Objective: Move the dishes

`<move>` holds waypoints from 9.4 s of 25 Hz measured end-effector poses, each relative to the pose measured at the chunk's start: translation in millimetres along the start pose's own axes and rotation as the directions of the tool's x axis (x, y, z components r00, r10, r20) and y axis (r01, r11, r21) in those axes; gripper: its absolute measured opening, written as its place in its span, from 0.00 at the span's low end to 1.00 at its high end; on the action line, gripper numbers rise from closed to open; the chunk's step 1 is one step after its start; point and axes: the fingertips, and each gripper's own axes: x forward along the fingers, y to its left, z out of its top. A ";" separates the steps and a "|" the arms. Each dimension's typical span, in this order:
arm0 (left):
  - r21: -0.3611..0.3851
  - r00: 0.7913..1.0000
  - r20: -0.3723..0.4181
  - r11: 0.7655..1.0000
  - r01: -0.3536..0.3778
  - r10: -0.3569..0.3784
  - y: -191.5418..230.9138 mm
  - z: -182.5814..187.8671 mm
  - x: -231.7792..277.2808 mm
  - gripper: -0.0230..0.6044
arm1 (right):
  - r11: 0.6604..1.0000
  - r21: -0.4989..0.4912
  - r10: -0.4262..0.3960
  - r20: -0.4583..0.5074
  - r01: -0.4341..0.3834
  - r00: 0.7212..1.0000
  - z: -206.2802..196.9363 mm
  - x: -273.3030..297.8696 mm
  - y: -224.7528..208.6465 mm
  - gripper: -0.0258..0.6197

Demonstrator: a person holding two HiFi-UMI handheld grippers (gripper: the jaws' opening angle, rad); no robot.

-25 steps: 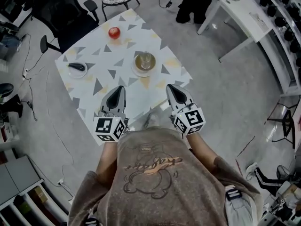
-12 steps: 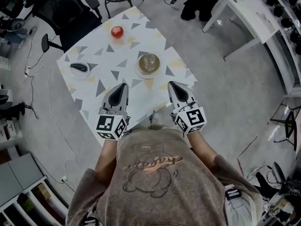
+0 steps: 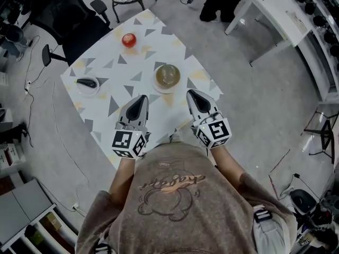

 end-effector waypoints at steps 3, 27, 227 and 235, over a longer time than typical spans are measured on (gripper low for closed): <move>-0.003 1.000 -0.006 1.000 0.006 -0.006 1.9 -2.0 2.8 0.07 | 1.000 0.006 0.015 -0.011 -0.015 1.000 -1.9 5.9 -1.0 0.16; -0.026 0.999 -0.030 0.999 0.026 -0.027 13.5 -11.0 16.3 0.07 | 0.989 -0.040 0.135 -0.142 -0.142 0.981 -48.4 72.2 -1.8 0.63; -0.083 0.996 -0.085 0.996 0.015 -0.022 19.8 -28.5 23.9 0.07 | 1.000 -0.029 -0.005 -0.461 -0.009 0.887 -128.6 155.0 -97.2 0.07; -0.076 0.995 -0.088 0.996 0.042 -0.049 7.1 -29.4 30.2 0.07 | 0.998 -0.024 -0.065 -0.427 0.060 0.902 -107.8 133.6 -130.6 0.07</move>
